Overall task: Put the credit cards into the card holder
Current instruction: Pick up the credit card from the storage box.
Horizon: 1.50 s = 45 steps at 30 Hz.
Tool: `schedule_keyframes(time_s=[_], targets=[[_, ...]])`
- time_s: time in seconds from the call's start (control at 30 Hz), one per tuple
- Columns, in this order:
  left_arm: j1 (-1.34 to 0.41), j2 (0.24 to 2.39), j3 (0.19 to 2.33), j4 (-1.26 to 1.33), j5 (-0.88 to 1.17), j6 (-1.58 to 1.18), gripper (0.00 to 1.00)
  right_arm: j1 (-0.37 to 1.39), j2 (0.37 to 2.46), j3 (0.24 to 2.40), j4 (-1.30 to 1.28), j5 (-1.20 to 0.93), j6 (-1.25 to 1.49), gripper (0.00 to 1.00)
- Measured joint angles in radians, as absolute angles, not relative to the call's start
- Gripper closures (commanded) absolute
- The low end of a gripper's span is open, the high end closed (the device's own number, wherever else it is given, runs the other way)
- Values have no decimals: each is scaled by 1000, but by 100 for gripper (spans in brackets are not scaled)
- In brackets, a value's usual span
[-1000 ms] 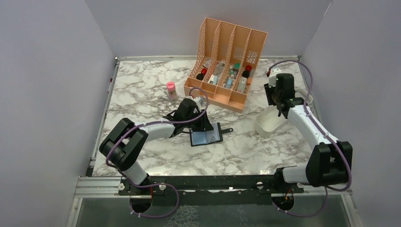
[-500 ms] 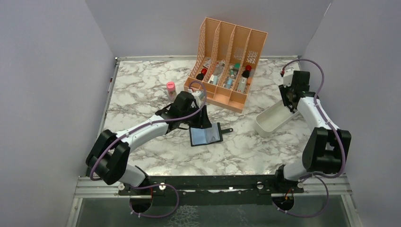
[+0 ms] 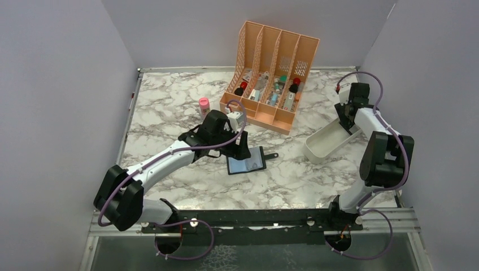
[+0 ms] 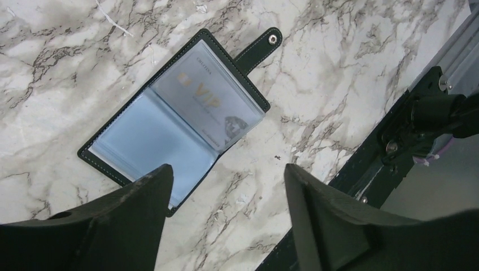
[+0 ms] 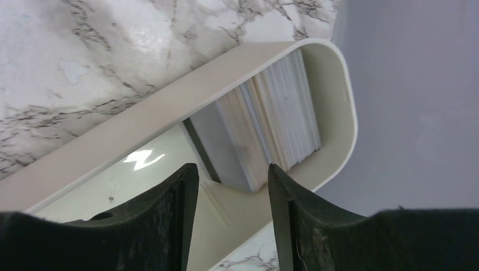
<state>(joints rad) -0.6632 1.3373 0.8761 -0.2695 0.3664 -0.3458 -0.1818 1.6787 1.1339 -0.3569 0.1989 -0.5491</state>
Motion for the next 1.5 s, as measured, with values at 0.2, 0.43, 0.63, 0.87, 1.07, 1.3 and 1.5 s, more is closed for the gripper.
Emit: schedule_keyframes(time_s=[0.2, 0.43, 0.63, 0.87, 1.07, 1.3, 1.5], targets=[[-663, 1314, 876, -291, 366, -300, 1, -190, 1691, 1140, -330, 239, -609, 46], [-663, 1296, 876, -304, 366, -279, 1, -190, 1697, 1163, -345, 230, -639, 46], [-663, 1292, 876, -316, 360, -271, 1, -191, 1708, 1162, -345, 220, -675, 46], [-662, 1292, 876, -331, 348, -264, 1, -191, 1724, 1161, -313, 218, -710, 46], [-662, 1293, 876, -332, 348, -256, 1, -191, 1787, 1156, -298, 220, -727, 46], [-662, 1293, 876, -332, 348, -257, 1, -190, 1801, 1145, -257, 265, -727, 50], [-662, 1292, 876, -336, 345, -253, 1, -190, 1803, 1117, -177, 323, -734, 55]])
